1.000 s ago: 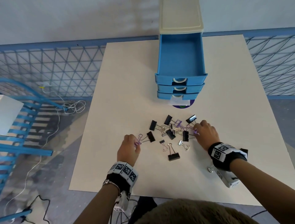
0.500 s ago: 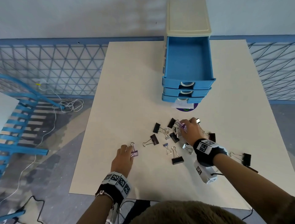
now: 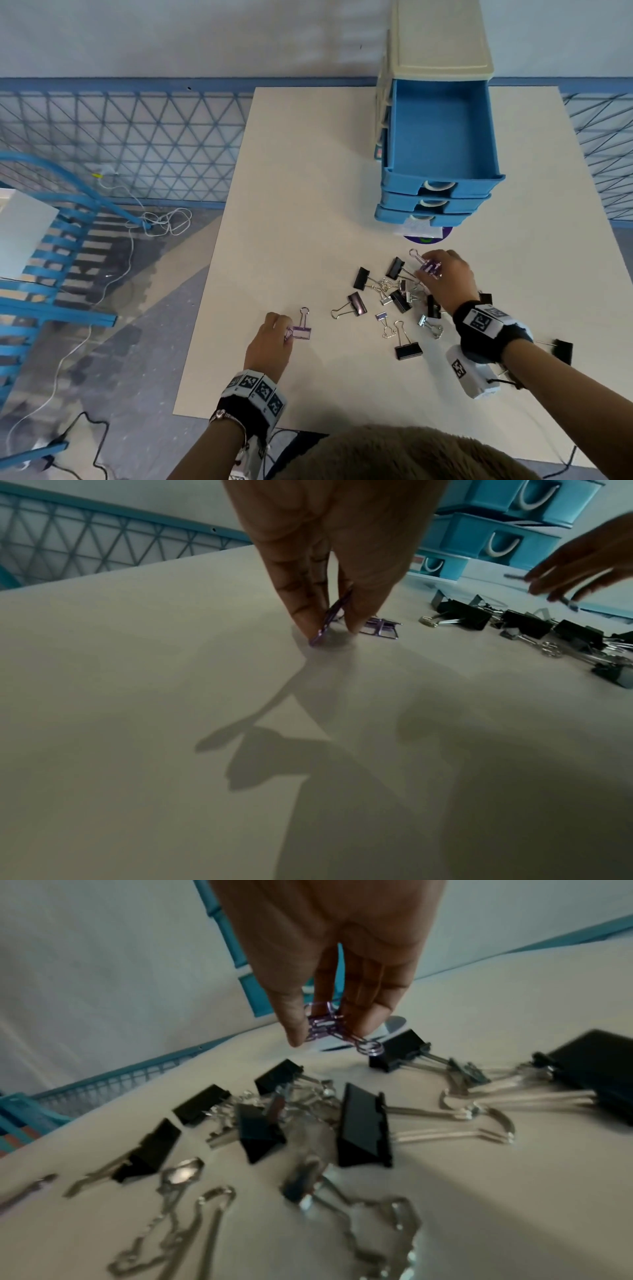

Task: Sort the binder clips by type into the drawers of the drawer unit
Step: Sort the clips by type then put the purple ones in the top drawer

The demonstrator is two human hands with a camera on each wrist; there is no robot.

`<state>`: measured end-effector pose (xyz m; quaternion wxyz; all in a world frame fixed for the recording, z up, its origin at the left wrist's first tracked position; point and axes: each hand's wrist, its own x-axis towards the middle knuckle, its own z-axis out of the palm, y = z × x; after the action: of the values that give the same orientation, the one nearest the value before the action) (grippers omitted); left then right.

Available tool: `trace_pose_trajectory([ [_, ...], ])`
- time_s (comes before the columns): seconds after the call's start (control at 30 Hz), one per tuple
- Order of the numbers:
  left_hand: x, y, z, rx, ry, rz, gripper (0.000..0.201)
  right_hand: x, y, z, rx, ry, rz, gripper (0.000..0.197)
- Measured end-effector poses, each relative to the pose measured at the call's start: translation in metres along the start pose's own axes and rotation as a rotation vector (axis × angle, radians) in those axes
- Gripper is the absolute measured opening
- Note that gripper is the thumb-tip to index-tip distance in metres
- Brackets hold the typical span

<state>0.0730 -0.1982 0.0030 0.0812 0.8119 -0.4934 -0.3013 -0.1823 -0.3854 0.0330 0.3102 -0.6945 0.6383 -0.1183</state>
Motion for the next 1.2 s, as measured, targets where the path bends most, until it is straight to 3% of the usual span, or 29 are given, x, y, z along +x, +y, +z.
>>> trace_pose_trajectory([
  [0.07, 0.002, -0.004, -0.001, -0.003, -0.017, 0.012, 0.016, -0.011, -0.016, 0.0, 0.042, 0.011, -0.072, 0.026],
  [0.23, 0.005, -0.016, -0.007, -0.025, -0.051, 0.022, 0.027, -0.036, -0.061, 0.043, 0.01, -0.222, -0.279, 0.021],
  [0.33, 0.006, -0.02, -0.012, -0.004, -0.021, 0.067, 0.039, -0.044, -0.09, 0.077, -0.061, -0.34, -0.302, 0.028],
  [0.43, 0.001, -0.015, -0.013, 0.106, -0.009, 0.215, 0.047, -0.045, -0.114, 0.105, -0.072, -0.386, -0.278, 0.031],
  [0.5, -0.004, -0.013, -0.01, 0.211, -0.035, 0.376, 0.057, -0.042, -0.122, 0.118, -0.03, -0.398, -0.235, 0.033],
  [0.67, -0.01, -0.026, 0.001, 0.487, -0.135, 0.536, 0.07, -0.038, -0.123, 0.13, 0.062, -0.416, -0.175, 0.032],
  [1.0, 0.028, -0.034, -0.024, 0.574, -0.047, 0.478, 0.079, -0.058, -0.116, 0.125, 0.072, -0.38, -0.3, 0.042],
  [1.2, 0.041, -0.022, -0.029, 0.537, -0.017, 0.482, 0.079, -0.065, -0.093, 0.1, 0.005, -0.23, -0.35, 0.036],
])
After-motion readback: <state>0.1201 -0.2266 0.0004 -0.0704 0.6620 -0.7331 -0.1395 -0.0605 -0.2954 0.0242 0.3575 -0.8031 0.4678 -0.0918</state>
